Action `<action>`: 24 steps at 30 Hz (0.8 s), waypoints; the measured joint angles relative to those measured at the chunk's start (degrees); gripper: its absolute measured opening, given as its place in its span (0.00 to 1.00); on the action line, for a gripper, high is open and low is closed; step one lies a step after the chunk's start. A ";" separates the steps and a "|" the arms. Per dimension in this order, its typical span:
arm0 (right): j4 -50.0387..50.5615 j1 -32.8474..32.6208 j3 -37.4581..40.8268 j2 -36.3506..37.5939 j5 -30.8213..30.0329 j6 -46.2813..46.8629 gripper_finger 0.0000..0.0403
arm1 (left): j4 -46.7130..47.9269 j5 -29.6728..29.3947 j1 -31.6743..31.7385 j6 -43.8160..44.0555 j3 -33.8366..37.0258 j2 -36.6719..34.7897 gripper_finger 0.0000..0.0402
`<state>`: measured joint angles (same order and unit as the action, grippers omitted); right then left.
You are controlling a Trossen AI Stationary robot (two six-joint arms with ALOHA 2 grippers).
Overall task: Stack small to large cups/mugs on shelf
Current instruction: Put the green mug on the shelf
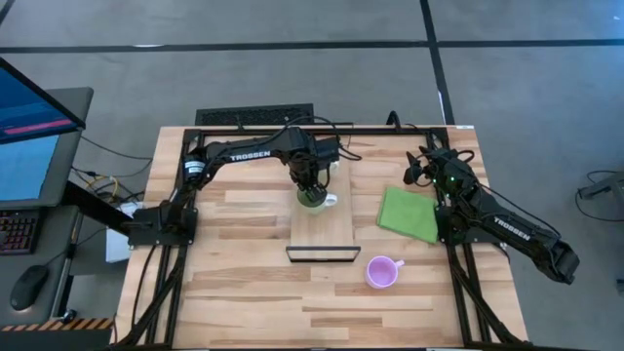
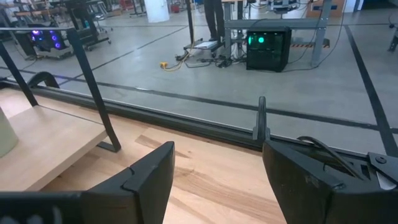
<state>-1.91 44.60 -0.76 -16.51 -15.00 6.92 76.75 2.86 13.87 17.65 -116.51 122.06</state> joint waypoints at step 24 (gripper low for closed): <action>0.07 0.00 -0.02 0.00 0.17 -0.94 0.66 | 0.00 2.70 0.35 1.07 0.04 0.07 0.04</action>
<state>-1.85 44.60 -0.78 -16.51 -14.83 5.98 76.75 5.56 14.22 18.71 -116.46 122.13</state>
